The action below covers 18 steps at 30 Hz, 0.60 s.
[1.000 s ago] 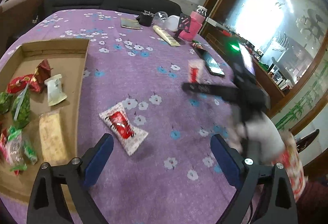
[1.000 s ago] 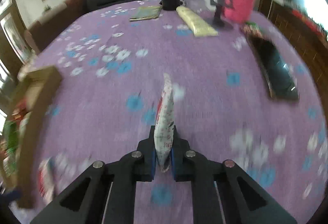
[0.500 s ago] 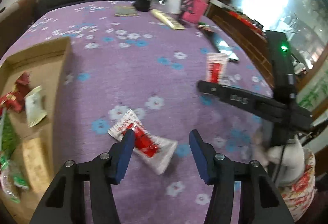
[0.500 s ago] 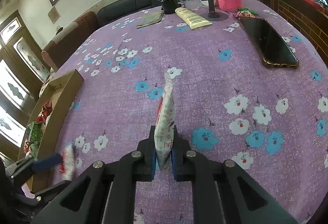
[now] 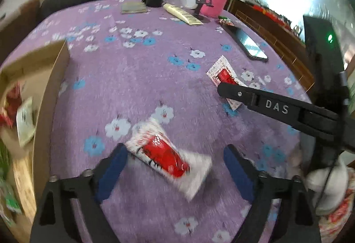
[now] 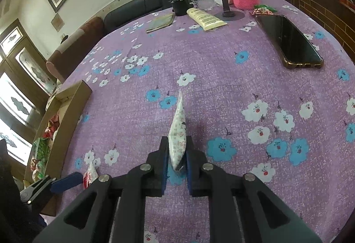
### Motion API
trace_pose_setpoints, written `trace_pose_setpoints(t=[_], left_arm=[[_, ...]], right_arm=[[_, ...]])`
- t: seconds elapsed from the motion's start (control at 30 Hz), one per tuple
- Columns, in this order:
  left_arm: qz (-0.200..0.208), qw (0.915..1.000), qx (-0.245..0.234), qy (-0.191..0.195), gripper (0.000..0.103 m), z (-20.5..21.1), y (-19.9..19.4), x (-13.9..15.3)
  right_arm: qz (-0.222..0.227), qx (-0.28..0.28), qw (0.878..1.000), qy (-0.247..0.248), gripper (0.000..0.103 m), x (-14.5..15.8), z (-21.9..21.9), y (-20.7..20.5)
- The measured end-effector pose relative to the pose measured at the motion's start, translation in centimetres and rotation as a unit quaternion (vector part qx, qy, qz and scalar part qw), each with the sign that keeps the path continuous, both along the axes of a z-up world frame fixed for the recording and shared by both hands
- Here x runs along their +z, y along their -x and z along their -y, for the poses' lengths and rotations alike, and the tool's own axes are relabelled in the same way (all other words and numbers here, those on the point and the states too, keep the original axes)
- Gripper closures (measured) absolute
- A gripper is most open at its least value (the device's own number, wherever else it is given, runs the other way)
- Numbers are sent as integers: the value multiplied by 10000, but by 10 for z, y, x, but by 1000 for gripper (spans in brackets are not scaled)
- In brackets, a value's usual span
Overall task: Organize snacks
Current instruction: 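Grasp the red-and-white packet with the left tool while the right tool grasps a white packet, then carry both packets over the box and open both tools to drop them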
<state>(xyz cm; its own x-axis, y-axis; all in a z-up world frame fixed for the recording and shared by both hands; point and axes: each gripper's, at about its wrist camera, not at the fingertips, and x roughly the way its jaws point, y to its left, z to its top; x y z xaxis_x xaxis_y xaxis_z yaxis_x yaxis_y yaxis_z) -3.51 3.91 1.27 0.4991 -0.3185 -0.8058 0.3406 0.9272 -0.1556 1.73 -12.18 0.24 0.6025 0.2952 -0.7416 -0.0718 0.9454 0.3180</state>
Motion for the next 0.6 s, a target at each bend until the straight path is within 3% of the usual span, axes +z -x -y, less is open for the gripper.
trace_pose_setpoints(t=[0.03,0.07,0.1,0.27,0.33,0.37,0.47,0.57,0.6], left_arm=[[63,9999,-72,-88,42,3,-1,1],[41,9999,-131,-67,59,2,-1,2],[-4,9999,-155,-4,66,0,-3,2],[14,9998,-173,41,67,-5,-4,1],[93,9997,-211,-24,60,0,-2,0],[125,9996,-256,-39,51,4,1,0],[277,9986,-308,-342,48,15,6,-1],[210,9992,-296,-184,74,10,6,0],[137,9996,-255,-40,75,4,5,1]], right_arm=[[4,-23,10000,33,92,0,0,0],[6,-86,9999,51,92,1,2,0],[-4,-146,9999,19,92,1,6,0],[-85,-277,9991,-297,91,-1,17,-3],[-42,-241,9994,-248,86,0,14,-2],[-12,-212,9995,-222,84,1,12,-2],[53,-171,9998,-82,80,2,7,-1],[118,-145,9998,74,80,2,3,-1],[128,-150,9997,138,84,2,2,0]])
